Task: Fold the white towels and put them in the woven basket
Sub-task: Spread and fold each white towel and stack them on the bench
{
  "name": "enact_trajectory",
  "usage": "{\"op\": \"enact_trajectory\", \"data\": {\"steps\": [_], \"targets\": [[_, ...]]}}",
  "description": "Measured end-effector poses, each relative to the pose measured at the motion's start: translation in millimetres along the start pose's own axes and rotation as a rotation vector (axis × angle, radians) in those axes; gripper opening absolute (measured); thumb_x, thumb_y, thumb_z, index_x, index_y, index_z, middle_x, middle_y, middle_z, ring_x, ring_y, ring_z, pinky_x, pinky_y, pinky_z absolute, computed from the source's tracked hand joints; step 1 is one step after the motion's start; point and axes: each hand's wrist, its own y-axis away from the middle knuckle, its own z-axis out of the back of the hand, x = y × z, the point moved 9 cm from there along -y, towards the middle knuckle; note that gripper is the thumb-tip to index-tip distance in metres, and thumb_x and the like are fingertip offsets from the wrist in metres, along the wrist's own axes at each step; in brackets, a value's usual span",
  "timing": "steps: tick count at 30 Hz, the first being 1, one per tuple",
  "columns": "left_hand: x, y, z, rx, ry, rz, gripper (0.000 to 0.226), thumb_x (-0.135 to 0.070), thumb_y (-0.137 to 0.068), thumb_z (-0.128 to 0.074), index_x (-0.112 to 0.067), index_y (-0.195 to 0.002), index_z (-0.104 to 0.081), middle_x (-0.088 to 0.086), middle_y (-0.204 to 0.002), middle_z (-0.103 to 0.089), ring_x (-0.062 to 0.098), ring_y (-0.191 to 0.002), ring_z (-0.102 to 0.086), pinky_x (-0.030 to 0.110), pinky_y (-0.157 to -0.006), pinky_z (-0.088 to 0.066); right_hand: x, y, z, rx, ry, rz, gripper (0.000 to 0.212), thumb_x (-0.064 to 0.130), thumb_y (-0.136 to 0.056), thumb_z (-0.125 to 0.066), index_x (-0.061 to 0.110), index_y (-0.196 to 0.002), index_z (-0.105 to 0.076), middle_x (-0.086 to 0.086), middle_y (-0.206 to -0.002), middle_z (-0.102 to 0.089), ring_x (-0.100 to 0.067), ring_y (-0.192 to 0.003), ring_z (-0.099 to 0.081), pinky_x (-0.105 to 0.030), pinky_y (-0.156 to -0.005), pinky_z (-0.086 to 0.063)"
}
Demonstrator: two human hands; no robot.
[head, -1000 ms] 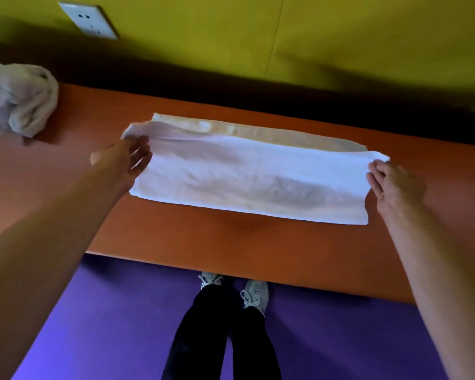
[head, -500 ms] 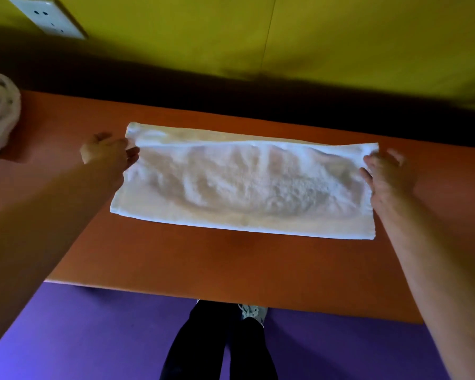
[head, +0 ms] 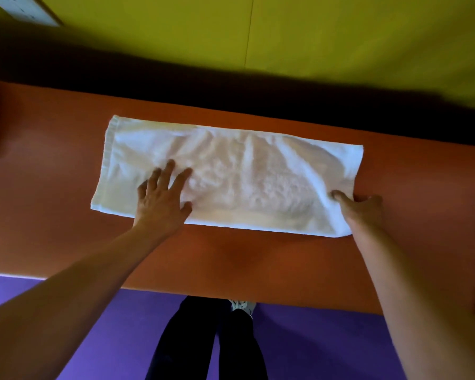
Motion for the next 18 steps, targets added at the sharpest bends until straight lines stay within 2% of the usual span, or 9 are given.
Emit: {"op": "enact_trajectory", "data": {"steps": [3, 4, 6, 8, 11, 13, 16, 18], "targets": [[-22, 3, 5, -0.053, -0.05, 0.02, 0.072, -0.032, -0.089, -0.065, -0.025, -0.153, -0.033, 0.011, -0.165, -0.021, 0.039, -0.148, -0.024, 0.053, -0.116, -0.023, -4, 1, -1, 0.09, -0.055, -0.007, 0.076, 0.054, -0.079, -0.079, 0.008, -0.135, -0.055, -0.005, -0.119, -0.061, -0.032, -0.114, -0.061, -0.036, -0.087, -0.044], [-41, 6, 6, -0.078, -0.045, -0.04, 0.067, -0.028, -0.086, -0.068, -0.02, -0.147, -0.042, 0.013, -0.16, -0.032, 0.04, -0.142, -0.034, 0.054, -0.112, -0.03, -5, 1, -1, 0.113, -0.081, 0.007, 0.075, 0.053, -0.08, -0.078, 0.009, -0.137, -0.056, -0.004, -0.12, -0.062, -0.031, -0.115, -0.061, -0.036, -0.09, -0.045], [-96, 19, 5, -0.153, -0.021, -0.264, 0.057, -0.022, -0.076, -0.072, -0.015, -0.131, -0.06, 0.015, -0.144, -0.054, 0.041, -0.124, -0.054, 0.052, -0.099, -0.044, -2, -1, 4, 0.115, -0.135, 0.054, 0.065, 0.05, -0.083, -0.076, 0.013, -0.133, -0.06, -0.005, -0.118, -0.066, -0.026, -0.107, -0.064, -0.034, -0.087, -0.048], [-157, 37, -4, -0.154, -0.014, -0.478, 0.049, -0.022, -0.075, -0.07, -0.015, -0.123, -0.065, 0.012, -0.131, -0.063, 0.038, -0.113, -0.061, 0.049, -0.092, -0.051, 8, -2, 13, 0.066, -0.175, 0.114, 0.048, 0.04, -0.09, -0.072, 0.012, -0.127, -0.062, -0.005, -0.113, -0.068, -0.021, -0.096, -0.062, -0.032, -0.082, -0.047], [-245, 59, -26, -0.078, 0.014, -0.683, 0.05, -0.018, -0.074, -0.075, -0.015, -0.123, -0.063, 0.009, -0.123, -0.063, 0.033, -0.108, -0.06, 0.046, -0.09, -0.051, 23, -13, 22, 0.056, -0.263, 0.167, 0.035, 0.028, -0.094, -0.07, 0.011, -0.123, -0.063, 0.003, -0.098, -0.064, -0.019, -0.094, -0.06, -0.028, -0.079, -0.046], [-290, 65, -40, -0.077, -0.003, -0.757, 0.051, -0.016, -0.075, -0.073, -0.013, -0.125, -0.061, 0.01, -0.122, -0.062, 0.033, -0.106, -0.059, 0.044, -0.087, -0.049, 36, -19, 19, 0.101, -0.265, 0.231, 0.036, 0.027, -0.092, -0.071, 0.01, -0.123, -0.063, 0.004, -0.093, -0.064, -0.021, -0.095, -0.063, -0.027, -0.075, -0.047], [-326, 55, -63, -0.084, -0.065, -0.733, 0.055, -0.024, -0.082, -0.072, -0.014, -0.132, -0.051, 0.009, -0.125, -0.056, 0.031, -0.103, -0.055, 0.041, -0.083, -0.047, 52, -28, 14, 0.159, -0.212, 0.296, 0.042, 0.036, -0.088, -0.071, 0.014, -0.123, -0.063, -0.002, -0.11, -0.067, -0.02, -0.1, -0.063, -0.032, -0.083, -0.048], [-334, 42, -80, -0.047, -0.128, -0.654, 0.064, -0.031, -0.079, -0.077, -0.016, -0.132, -0.044, 0.008, -0.124, -0.05, 0.029, -0.1, -0.051, 0.04, -0.08, -0.044, 56, -38, 11, 0.192, -0.207, 0.281, 0.034, 0.038, -0.09, -0.071, 0.014, -0.113, -0.064, 0.0, -0.098, -0.065, -0.017, -0.086, -0.06, -0.031, -0.079, -0.044]]}}
